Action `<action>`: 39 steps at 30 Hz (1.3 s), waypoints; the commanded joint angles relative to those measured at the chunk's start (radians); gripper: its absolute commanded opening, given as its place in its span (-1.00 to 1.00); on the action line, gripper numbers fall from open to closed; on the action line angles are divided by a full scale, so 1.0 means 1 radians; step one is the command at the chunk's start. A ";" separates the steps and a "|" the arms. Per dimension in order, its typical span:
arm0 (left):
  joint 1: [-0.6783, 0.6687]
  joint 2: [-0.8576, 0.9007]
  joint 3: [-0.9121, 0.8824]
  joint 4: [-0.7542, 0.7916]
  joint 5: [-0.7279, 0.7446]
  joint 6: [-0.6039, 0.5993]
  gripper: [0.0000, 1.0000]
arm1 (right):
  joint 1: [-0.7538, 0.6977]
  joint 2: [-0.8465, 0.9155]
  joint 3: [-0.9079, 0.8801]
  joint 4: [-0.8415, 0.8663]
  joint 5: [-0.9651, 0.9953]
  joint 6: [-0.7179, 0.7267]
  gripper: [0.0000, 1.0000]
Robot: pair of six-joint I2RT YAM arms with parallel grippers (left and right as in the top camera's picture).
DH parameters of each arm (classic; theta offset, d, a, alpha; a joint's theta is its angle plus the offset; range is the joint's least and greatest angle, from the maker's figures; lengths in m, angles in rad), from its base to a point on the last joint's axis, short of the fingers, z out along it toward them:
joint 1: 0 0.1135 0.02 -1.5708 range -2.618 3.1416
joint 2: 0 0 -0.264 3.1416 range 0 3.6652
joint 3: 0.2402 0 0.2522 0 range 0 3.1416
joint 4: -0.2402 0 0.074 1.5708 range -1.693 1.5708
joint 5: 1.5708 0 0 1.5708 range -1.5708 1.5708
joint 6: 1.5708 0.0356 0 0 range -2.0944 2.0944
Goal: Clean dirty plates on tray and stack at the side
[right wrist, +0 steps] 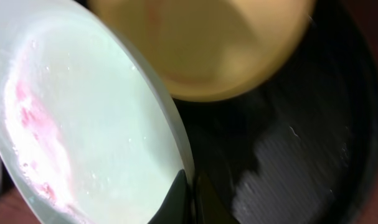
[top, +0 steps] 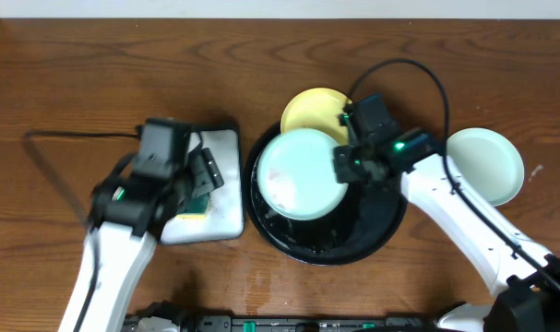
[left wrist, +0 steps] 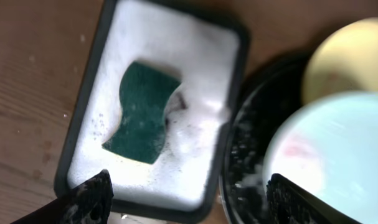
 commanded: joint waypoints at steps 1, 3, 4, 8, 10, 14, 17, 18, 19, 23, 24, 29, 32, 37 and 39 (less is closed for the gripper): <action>0.004 -0.103 0.014 -0.023 0.015 0.012 0.60 | 0.086 -0.017 0.029 0.070 0.011 0.012 -0.97; 0.004 -0.164 0.014 -0.029 0.032 0.012 0.60 | 0.137 -0.008 0.029 0.137 0.046 0.012 -0.98; 0.004 -0.191 0.014 -0.031 0.044 0.012 0.60 | 0.161 0.000 0.029 0.172 0.065 0.012 -0.98; 0.004 -0.281 0.014 -0.045 0.082 0.012 0.60 | 0.251 0.049 0.029 0.319 0.154 -0.003 -0.97; 0.004 -0.316 0.014 -0.064 0.085 0.012 0.60 | 0.287 0.078 0.029 0.396 0.187 -0.078 -0.98; 0.004 -0.354 0.014 -0.098 0.084 0.012 0.60 | 0.344 0.105 0.029 0.522 0.274 -0.292 -0.98; 0.004 -0.357 0.014 -0.106 0.084 0.012 0.60 | 0.383 0.098 0.030 0.604 0.359 -0.436 -0.98; 0.004 -0.357 0.014 -0.106 0.084 0.012 0.61 | 0.393 0.097 0.030 0.628 0.381 -0.469 -0.98; 0.004 -0.356 0.014 -0.107 0.084 0.012 0.61 | 0.402 0.091 0.030 0.649 0.398 -0.492 -0.98; 0.004 -0.357 0.014 -0.107 0.085 0.012 0.61 | 0.430 0.063 0.030 0.685 0.416 -0.547 -0.98; 0.004 -0.357 0.014 -0.106 0.084 0.012 0.61 | 0.433 0.055 0.030 0.688 0.426 -0.550 -0.98; 0.004 -0.356 0.014 -0.107 0.084 0.012 0.61 | 0.453 0.032 0.030 0.722 0.501 -0.562 -0.98; 0.004 -0.357 0.014 -0.106 0.084 0.012 0.61 | 0.466 0.028 0.030 0.749 0.504 -0.632 -0.98; 0.004 -0.357 0.014 -0.106 0.084 0.012 0.61 | 0.486 0.018 0.030 0.799 0.513 -0.709 -0.98; 0.004 -0.357 0.014 -0.107 0.085 0.012 0.61 | 0.493 0.017 0.030 0.819 0.528 -0.730 -0.97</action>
